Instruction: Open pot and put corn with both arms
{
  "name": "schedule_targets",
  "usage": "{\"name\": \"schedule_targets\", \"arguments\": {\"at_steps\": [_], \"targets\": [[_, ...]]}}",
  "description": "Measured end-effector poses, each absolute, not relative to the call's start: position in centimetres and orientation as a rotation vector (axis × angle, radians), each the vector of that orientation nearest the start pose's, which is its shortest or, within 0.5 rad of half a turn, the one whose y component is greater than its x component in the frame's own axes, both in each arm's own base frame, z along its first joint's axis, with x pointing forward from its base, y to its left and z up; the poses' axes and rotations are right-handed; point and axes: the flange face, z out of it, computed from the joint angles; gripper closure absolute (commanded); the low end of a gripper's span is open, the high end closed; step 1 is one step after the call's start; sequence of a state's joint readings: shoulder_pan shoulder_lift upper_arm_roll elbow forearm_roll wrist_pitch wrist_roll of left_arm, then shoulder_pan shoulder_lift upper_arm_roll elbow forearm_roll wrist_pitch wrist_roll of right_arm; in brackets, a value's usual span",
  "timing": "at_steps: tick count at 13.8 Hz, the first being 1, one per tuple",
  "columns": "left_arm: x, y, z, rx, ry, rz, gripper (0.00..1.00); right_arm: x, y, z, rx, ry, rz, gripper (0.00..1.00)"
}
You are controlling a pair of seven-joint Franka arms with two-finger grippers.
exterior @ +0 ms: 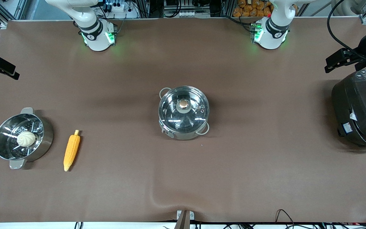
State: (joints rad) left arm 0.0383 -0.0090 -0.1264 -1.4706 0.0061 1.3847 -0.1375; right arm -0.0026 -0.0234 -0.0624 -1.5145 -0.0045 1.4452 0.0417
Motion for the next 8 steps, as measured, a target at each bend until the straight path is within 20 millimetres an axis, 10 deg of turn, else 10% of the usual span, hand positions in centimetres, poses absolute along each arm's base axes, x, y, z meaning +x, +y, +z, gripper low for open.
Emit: {"name": "schedule_targets", "arguments": {"at_steps": [6, 8], "targets": [[53.1, -5.2, 65.8, -3.088, -0.041, 0.117, 0.0, 53.3, -3.5, 65.3, -3.139, 0.166, 0.072, 0.0], [53.7, -8.7, 64.1, -3.087, 0.058, 0.148, 0.0, 53.3, -3.5, 65.3, -3.139, 0.166, 0.073, 0.0]]}}
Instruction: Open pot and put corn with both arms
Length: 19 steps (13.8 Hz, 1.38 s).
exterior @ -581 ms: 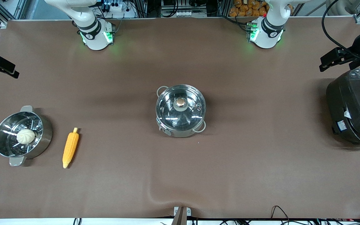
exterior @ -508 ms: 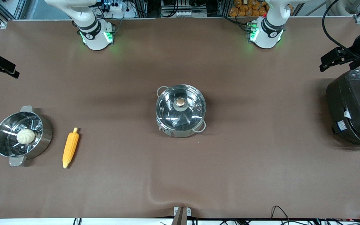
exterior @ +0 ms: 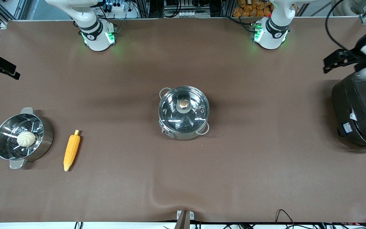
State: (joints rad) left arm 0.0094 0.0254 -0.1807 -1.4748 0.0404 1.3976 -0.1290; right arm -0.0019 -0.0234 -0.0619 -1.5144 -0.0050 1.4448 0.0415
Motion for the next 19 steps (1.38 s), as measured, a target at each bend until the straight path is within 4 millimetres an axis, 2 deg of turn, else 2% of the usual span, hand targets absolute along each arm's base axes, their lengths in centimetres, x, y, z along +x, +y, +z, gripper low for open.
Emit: {"name": "schedule_targets", "arguments": {"at_steps": [1, 3, 6, 8, 9, 10, 11, 12, 14, 16, 19], "targets": [[54.3, -11.9, 62.9, -3.09, 0.095, 0.132, 0.0, 53.3, -3.5, 65.3, -3.14, 0.166, 0.073, 0.0], [54.7, -19.6, 60.5, -3.101, 0.098, 0.111, 0.0, 53.3, -3.4, 65.2, -3.14, 0.164, 0.076, 0.0], [52.3, -31.9, 56.5, -3.095, -0.041, 0.151, 0.0, 54.0, -3.3, 64.0, -3.14, 0.159, 0.1, 0.0], [50.5, -40.3, 52.8, -3.103, -0.215, 0.141, 0.0, 55.0, -3.3, 62.4, -3.141, 0.158, 0.119, 0.0], [49.9, -43.9, 50.4, -3.112, -0.292, 0.137, 0.0, 55.6, -3.3, 61.5, -3.141, 0.158, 0.132, 0.0], [49.6, -46.4, 48.0, -3.12, -0.355, 0.136, 0.0, 56.2, -3.3, 60.4, -3.141, 0.16, 0.152, 0.0], [49.8, -48.0, 45.9, -3.128, -0.409, 0.136, 0.0, 56.8, -3.4, 59.2, -3.141, 0.162, 0.182, 0.0], [50.4, -48.8, 44.1, -3.133, -0.459, 0.134, 0.0, 57.3, -3.4, 57.8, -3.14, 0.162, 0.217, 0.0], [51.9, -48.9, 41.4, -3.135, -0.52, 0.129, 0.0, 58.7, -3.4, 54.8, -3.137, 0.161, 0.283, 0.0], [52.7, -49.2, 39.3, -3.13, -0.533, 0.112, 0.0, 60.4, -3.5, 51.3, -3.138, 0.163, 0.313, 0.0], [51.7, -51.3, 37.4, -3.119, -0.516, 0.041, 0.0, 62.8, -4.5, 45.2, -3.136, 0.184, 0.37, 0.0]]}}
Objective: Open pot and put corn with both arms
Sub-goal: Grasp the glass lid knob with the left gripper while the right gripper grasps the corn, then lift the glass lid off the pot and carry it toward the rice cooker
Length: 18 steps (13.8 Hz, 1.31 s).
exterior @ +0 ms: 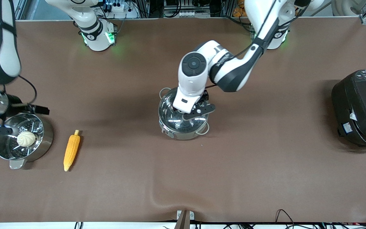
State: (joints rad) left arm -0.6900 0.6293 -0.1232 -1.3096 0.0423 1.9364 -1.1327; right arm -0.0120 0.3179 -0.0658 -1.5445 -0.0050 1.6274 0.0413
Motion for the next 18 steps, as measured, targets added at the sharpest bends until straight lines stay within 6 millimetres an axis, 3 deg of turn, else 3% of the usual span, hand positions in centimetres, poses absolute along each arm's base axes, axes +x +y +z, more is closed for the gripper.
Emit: {"name": "schedule_targets", "arguments": {"at_steps": [4, 7, 9, 13, 18], "targets": [[50.5, -52.8, 35.9, -3.102, -0.499, 0.019, 0.05, 65.3, -5.6, 36.3, -3.138, 0.206, 0.408, 0.0], [50.9, -52.6, 35.2, -3.094, -0.508, 0.02, 0.24, 67.0, -5.6, 30.3, -3.149, 0.198, 0.359, 0.0], [50.8, -52.7, 35.1, -3.092, -0.504, 0.022, 0.44, 67.6, -5.6, 26.5, -3.154, 0.194, 0.344, 0.0], [50.6, -53.2, 35.1, -3.109, -0.5, 0.008, 0.99, 68.6, -5.6, 22.6, -3.168, 0.189, 0.246, 0.0], [50.7, -53.0, 35.2, -3.096, -0.51, 0.017, 1.0, 68.4, -5.5, 19.1, -3.168, 0.143, 0.268, 0.0]]}}
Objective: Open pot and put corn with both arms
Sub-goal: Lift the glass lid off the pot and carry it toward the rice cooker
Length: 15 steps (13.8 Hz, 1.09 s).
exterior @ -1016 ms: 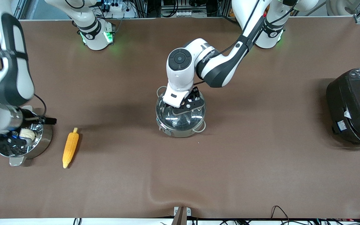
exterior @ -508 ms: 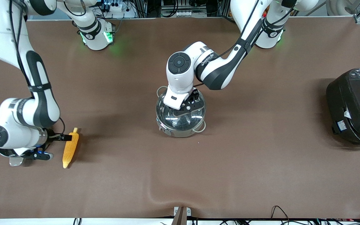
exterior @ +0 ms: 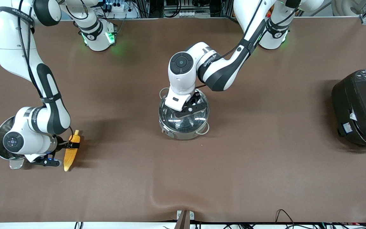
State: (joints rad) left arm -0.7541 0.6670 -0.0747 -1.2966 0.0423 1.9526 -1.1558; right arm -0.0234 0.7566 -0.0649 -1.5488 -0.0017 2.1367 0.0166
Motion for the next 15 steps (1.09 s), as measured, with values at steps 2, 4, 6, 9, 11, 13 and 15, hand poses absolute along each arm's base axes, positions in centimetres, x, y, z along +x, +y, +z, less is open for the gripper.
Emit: {"name": "schedule_targets", "arguments": {"at_steps": [2, 4, 6, 9, 11, 13, 15], "targets": [[50.8, -52.3, 36.8, -3.071, -0.52, 0.034, 1.0, 68.3, -5.5, 18.2, -3.167, 0.112, 0.279, 0.99], [51.6, -49.8, 42.0, -3.059, -0.55, 0.025, 1.0, 68.5, -5.4, 18.1, -3.168, 0.038, 0.251, 1.0], [53.0, -44.2, 49.1, -3.055, -0.5, 0.023, 1.0, 68.6, -5.5, 18.2, -3.168, -0.004, 0.242, 1.0], [57.5, -30.3, 56.4, -3.082, -0.344, 0.012, 1.0, 69.1, -5.2, 18.8, -3.168, -0.03, 0.219, 1.0], [60.3, -21.2, 55.8, -3.079, -0.245, 0.06, 1.0, 69.6, -4.5, 19.9, -3.162, -0.074, 0.206, 1.0], [62.4, -13.6, 52.7, -3.078, -0.209, 0.121, 1.0, 70.4, -3.2, 22.7, -3.149, -0.131, 0.195, 1.0], [63.6, -7.7, 48.6, -3.1, -0.182, 0.142, 1.0, 71.1, -0.9, 27.0, -3.125, -0.196, 0.163, 1.0]]}}
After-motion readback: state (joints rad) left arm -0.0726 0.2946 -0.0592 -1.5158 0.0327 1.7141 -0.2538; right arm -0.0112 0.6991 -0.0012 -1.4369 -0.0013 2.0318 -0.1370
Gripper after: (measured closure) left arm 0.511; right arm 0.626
